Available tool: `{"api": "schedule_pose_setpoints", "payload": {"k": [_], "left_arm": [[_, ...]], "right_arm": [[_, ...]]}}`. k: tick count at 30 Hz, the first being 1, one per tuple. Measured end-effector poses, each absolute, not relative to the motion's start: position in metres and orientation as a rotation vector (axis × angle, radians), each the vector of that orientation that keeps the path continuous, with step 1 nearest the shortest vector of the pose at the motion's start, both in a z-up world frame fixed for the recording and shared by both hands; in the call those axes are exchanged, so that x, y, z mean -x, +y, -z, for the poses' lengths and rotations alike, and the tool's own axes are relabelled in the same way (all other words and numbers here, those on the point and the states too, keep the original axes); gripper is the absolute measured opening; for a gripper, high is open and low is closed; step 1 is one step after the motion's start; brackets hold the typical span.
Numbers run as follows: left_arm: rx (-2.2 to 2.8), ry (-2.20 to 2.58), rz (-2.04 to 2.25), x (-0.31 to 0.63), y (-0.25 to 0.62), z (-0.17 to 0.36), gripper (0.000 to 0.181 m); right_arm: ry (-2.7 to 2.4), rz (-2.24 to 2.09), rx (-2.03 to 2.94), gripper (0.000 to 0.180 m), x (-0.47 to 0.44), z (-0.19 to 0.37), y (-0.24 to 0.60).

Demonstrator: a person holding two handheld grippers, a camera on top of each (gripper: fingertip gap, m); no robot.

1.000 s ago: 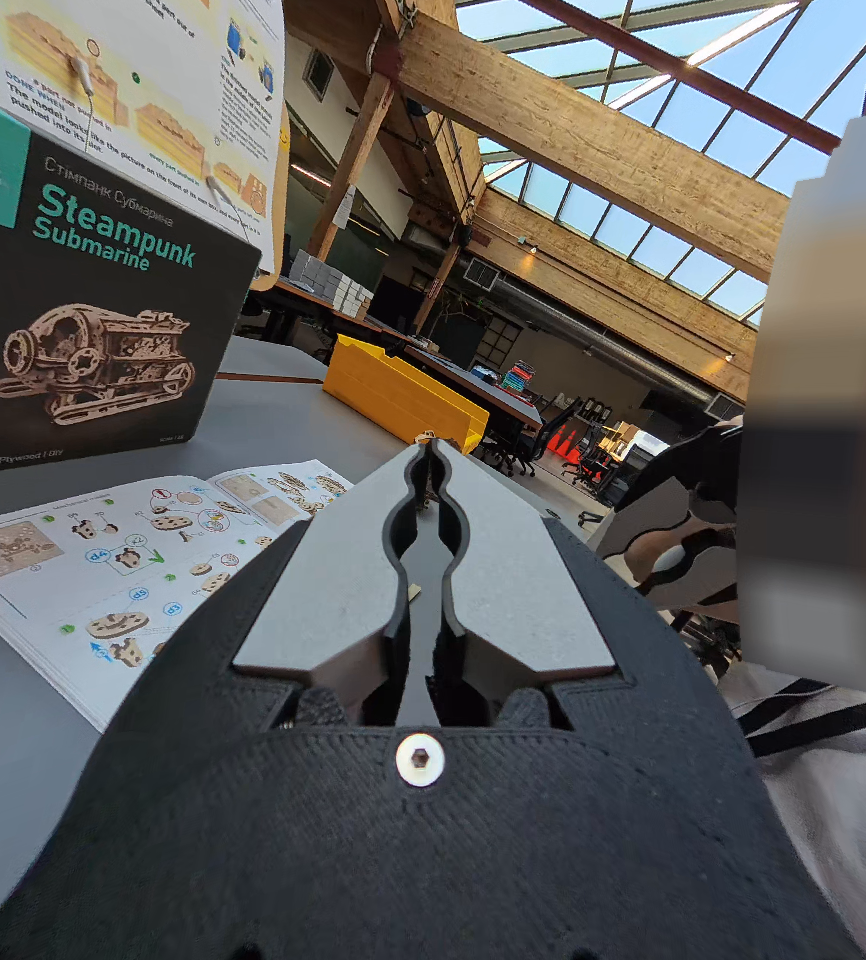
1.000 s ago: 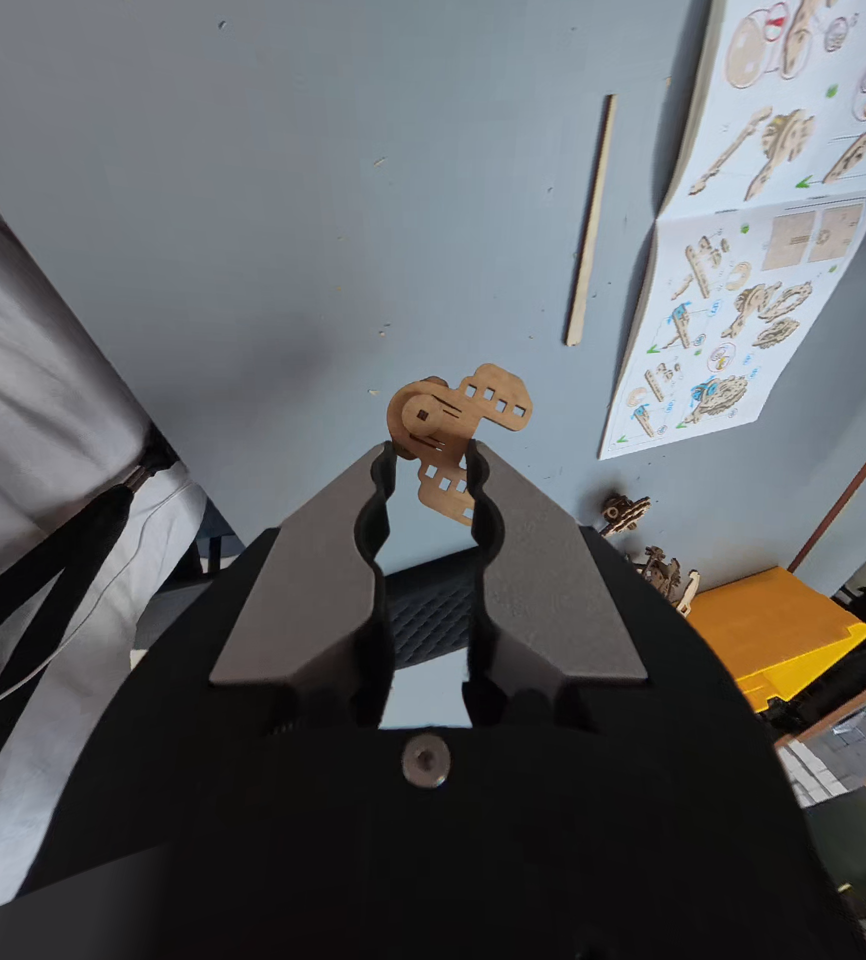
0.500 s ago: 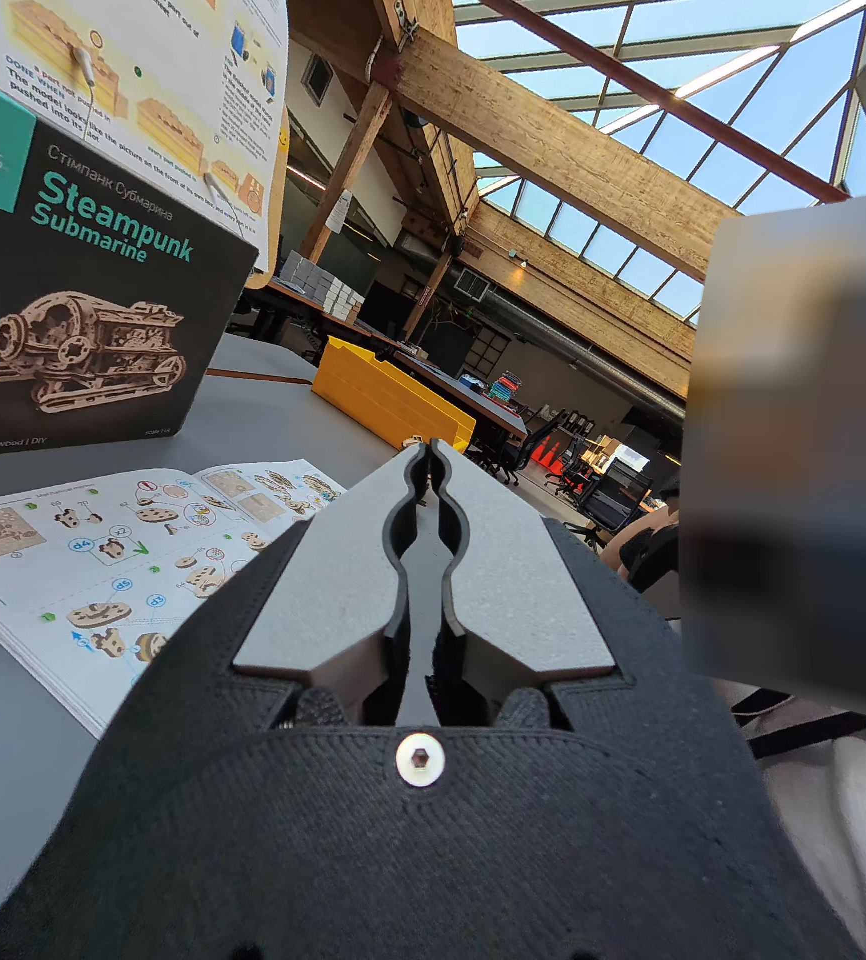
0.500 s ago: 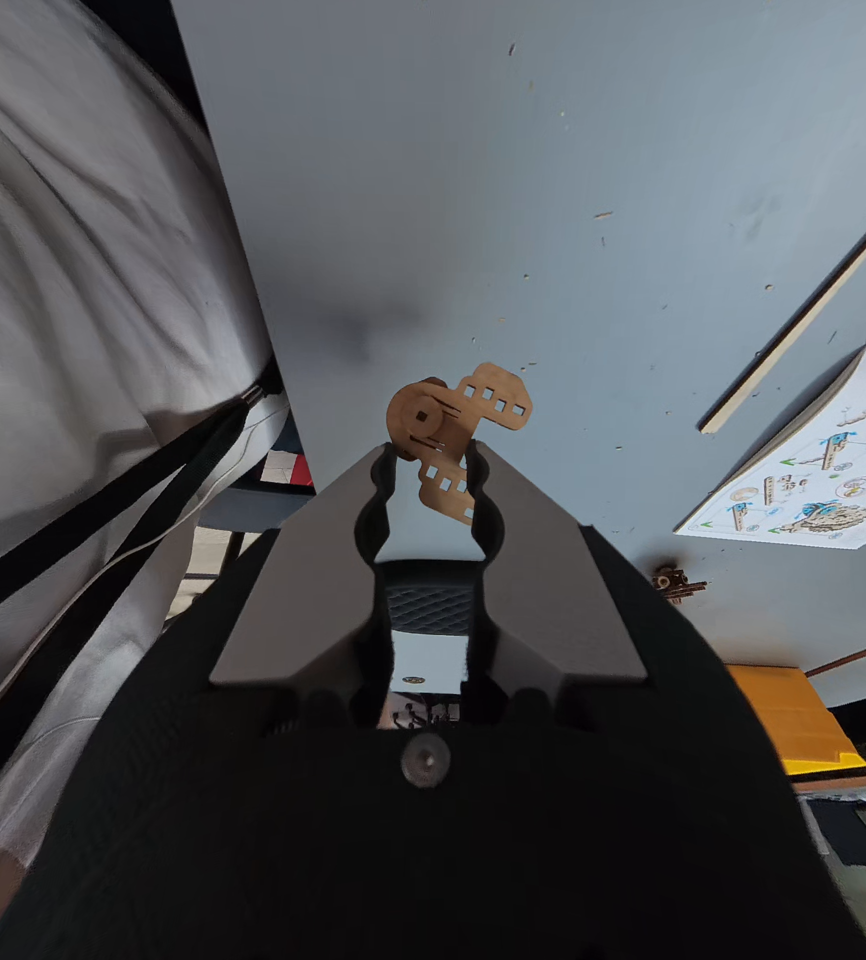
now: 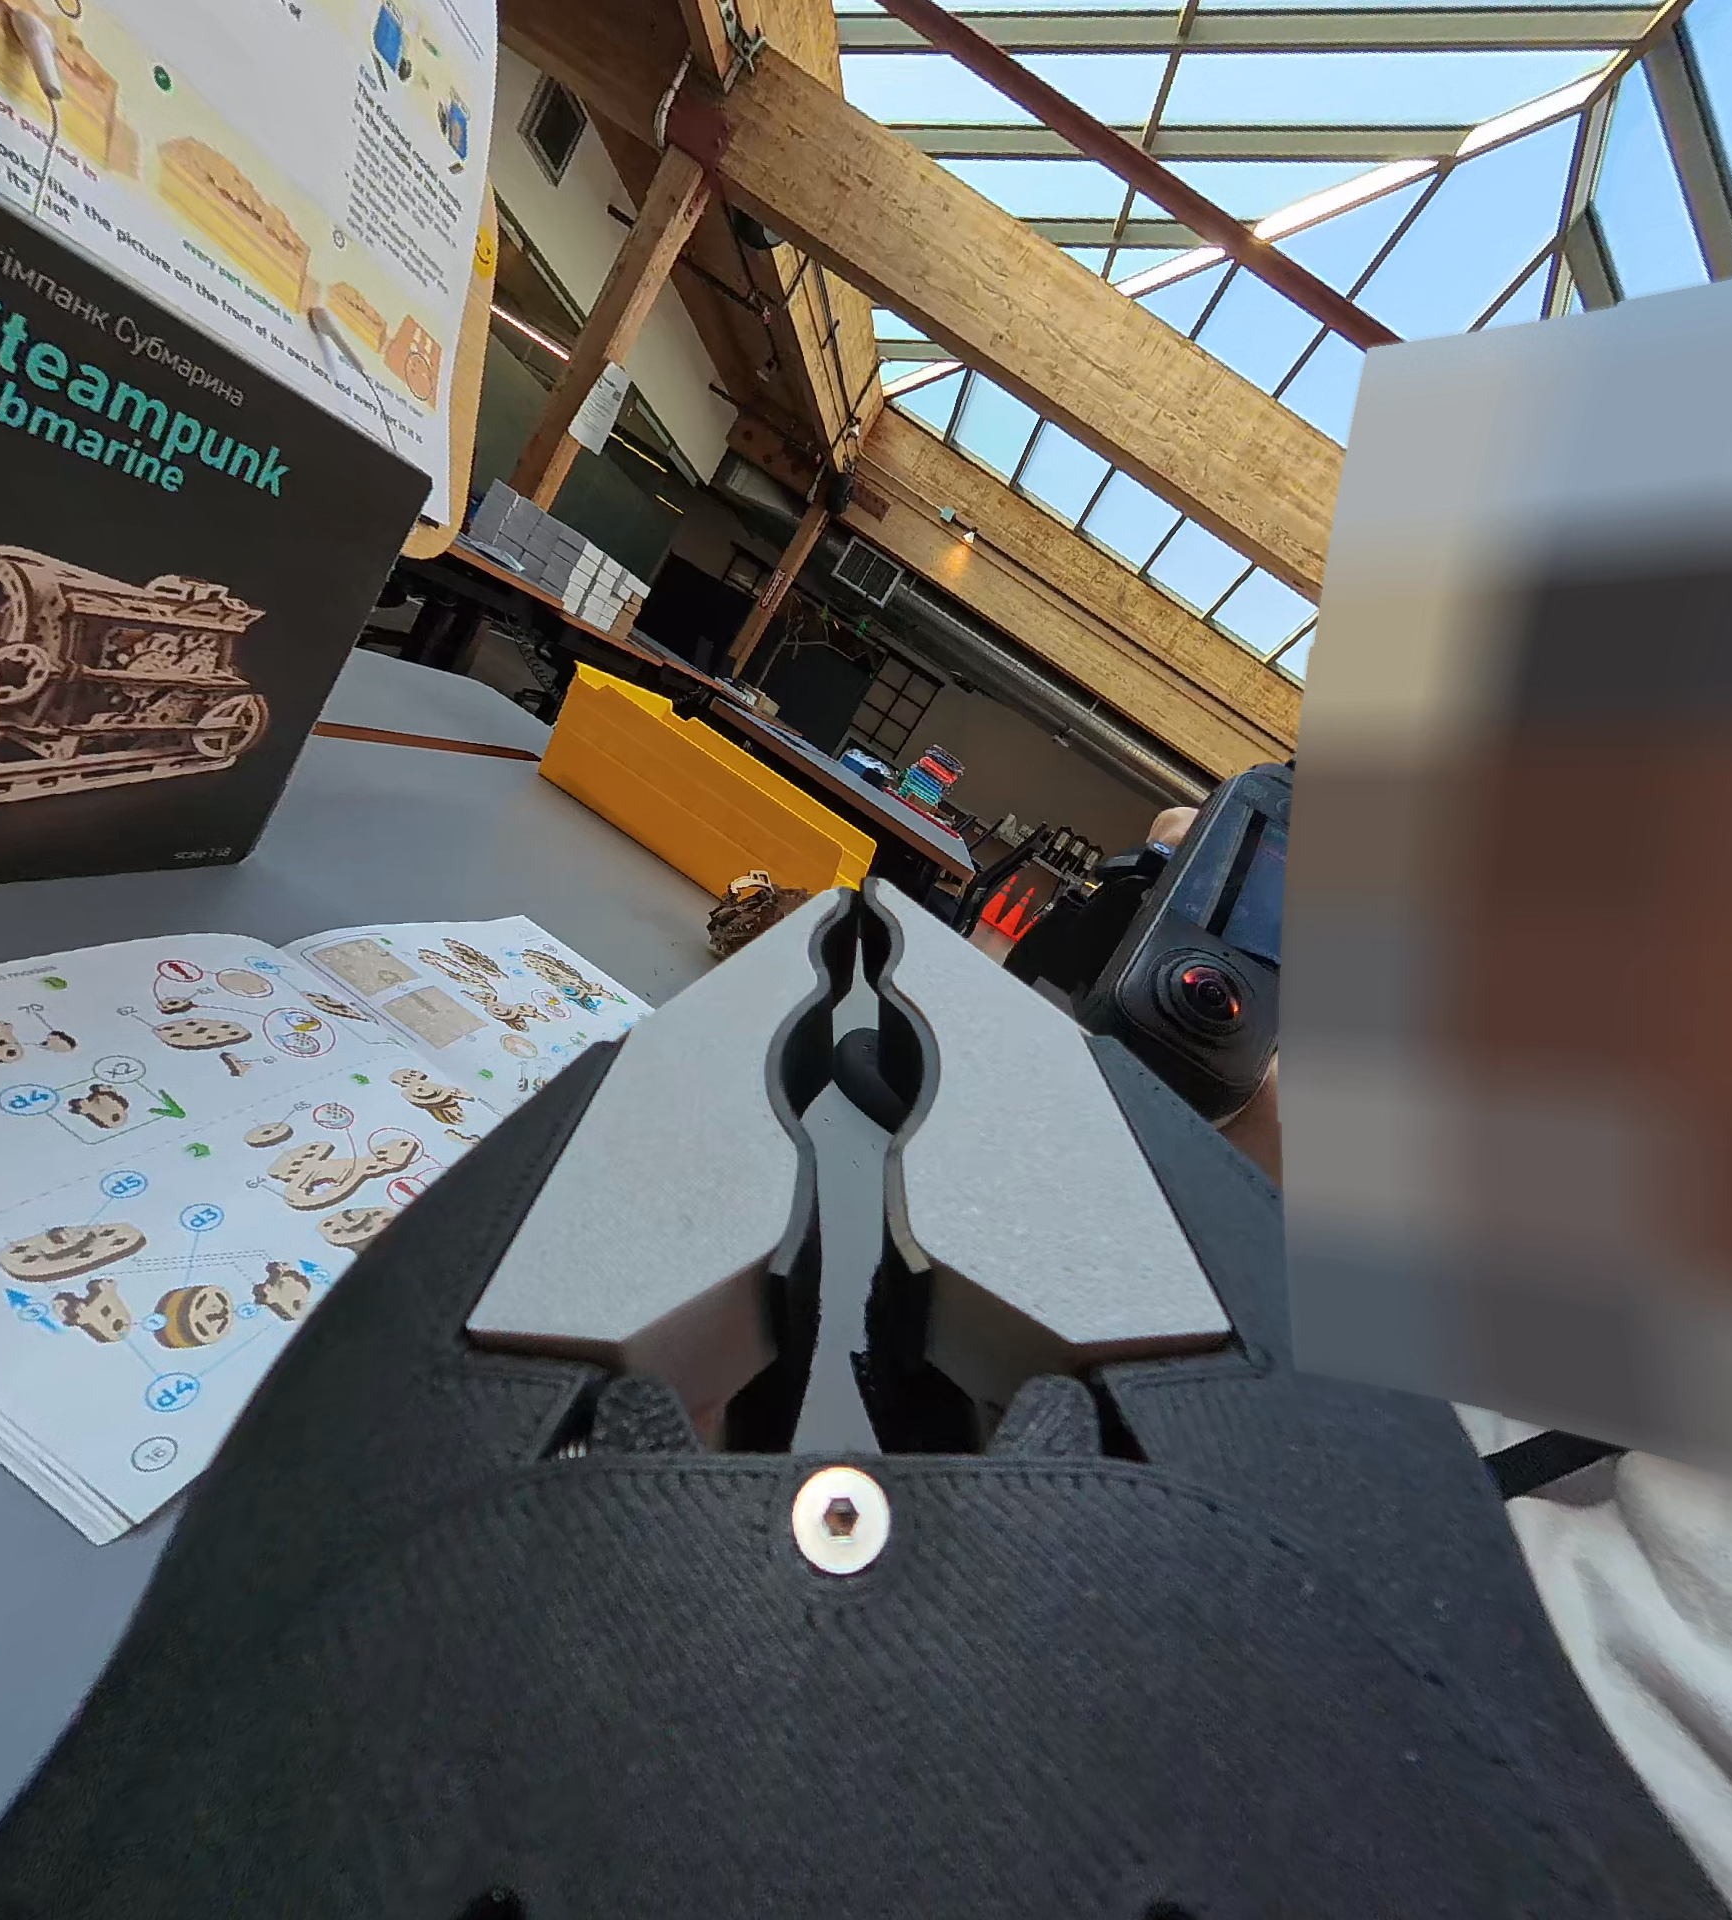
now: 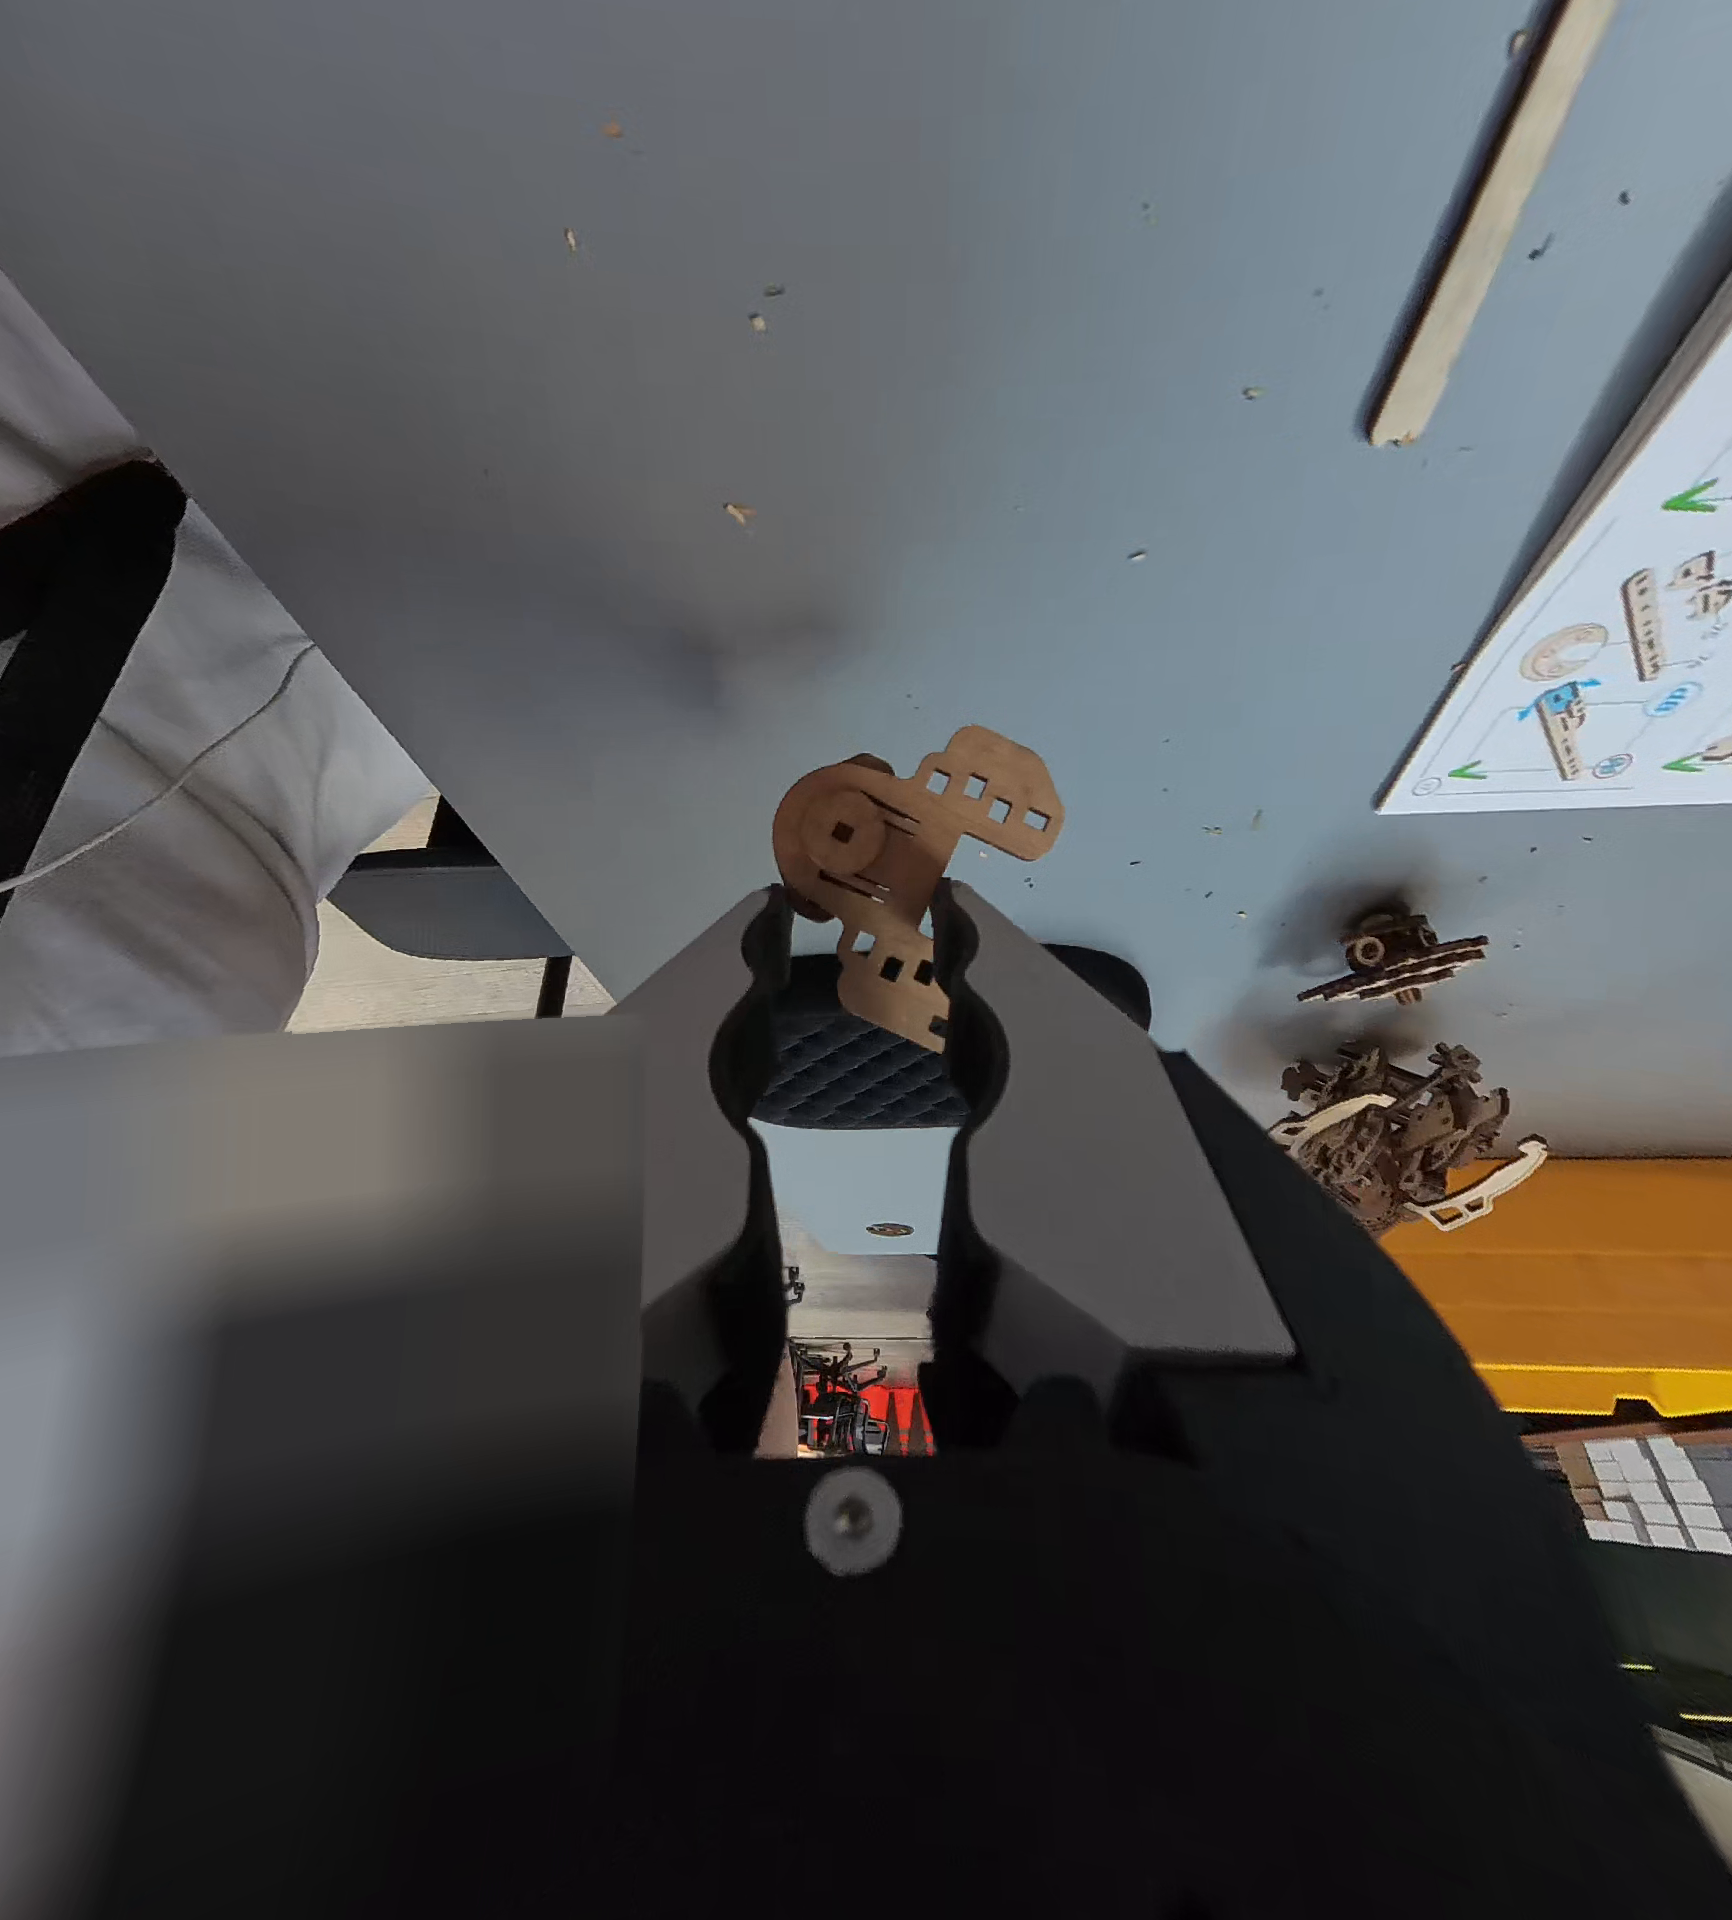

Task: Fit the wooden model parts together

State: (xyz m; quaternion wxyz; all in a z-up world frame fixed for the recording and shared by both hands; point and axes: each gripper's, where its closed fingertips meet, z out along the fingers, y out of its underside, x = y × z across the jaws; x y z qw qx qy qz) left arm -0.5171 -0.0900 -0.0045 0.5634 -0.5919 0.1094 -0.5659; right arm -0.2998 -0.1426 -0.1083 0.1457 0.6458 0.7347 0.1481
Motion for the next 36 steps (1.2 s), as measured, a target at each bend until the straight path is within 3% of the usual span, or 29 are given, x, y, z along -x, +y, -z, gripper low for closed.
{"api": "schedule_pose_setpoints", "payload": {"k": [6,15,24,31,36], "left_arm": [[1.481,0.254,1.363,0.507,-0.087,0.018,0.0],[1.805,0.377,1.297,0.442,-0.09,0.07,0.012],[1.969,0.306,1.401,0.401,-0.094,0.106,0.026],[1.884,0.391,1.443,0.389,-0.098,0.097,0.021],[1.833,0.63,0.965,0.4,-0.092,0.095,0.024]], "right_arm": [[2.084,-0.396,-1.936,0.026,0.293,0.107,-0.127],[2.368,1.003,-2.322,0.027,0.383,0.091,-0.102],[2.563,1.312,-2.387,0.027,0.389,0.091,-0.082],[2.199,1.652,-2.342,0.027,0.393,0.09,-0.088],[1.825,1.918,-2.266,0.026,0.392,0.075,-0.088]]}}
